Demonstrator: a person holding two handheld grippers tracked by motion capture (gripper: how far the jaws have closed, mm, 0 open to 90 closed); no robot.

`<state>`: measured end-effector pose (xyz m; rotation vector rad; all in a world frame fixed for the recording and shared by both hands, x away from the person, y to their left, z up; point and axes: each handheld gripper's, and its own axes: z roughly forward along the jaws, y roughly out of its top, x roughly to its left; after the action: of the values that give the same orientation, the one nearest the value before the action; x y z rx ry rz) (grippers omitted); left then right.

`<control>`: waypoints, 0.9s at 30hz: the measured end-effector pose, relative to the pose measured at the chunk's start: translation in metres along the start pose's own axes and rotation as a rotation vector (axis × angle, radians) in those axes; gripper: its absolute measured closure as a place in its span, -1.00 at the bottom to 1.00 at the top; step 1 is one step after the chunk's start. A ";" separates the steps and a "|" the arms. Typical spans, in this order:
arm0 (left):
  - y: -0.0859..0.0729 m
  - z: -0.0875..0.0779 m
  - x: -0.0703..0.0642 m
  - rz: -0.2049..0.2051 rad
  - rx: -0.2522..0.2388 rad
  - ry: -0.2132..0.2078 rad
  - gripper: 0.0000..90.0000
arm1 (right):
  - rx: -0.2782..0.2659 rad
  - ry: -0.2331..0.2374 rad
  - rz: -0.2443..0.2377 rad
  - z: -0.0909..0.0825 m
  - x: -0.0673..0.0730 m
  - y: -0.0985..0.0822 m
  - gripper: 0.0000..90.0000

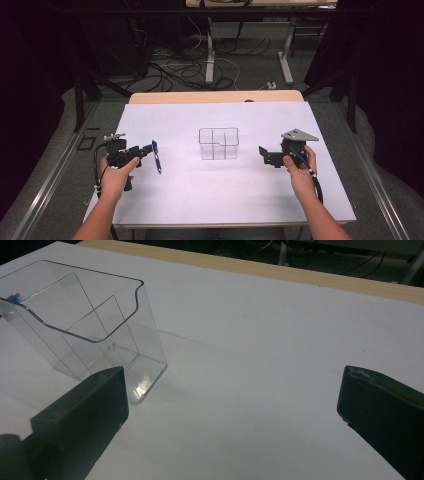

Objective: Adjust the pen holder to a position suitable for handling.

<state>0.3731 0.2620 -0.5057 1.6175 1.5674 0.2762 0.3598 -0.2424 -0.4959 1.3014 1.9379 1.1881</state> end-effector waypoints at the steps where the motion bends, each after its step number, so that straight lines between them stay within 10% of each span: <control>1: 0.001 0.000 0.000 -0.003 0.012 0.002 -0.12 | 0.001 -0.001 -0.002 0.000 0.000 0.000 -1.00; 27: 0.015 0.029 -0.002 -0.271 0.314 0.068 0.20 | 0.011 0.010 0.005 -0.001 -0.004 0.000 -1.00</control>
<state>0.4034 0.2505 -0.5128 1.6139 1.9333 -0.0653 0.3609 -0.2461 -0.4959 1.3085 1.9519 1.1904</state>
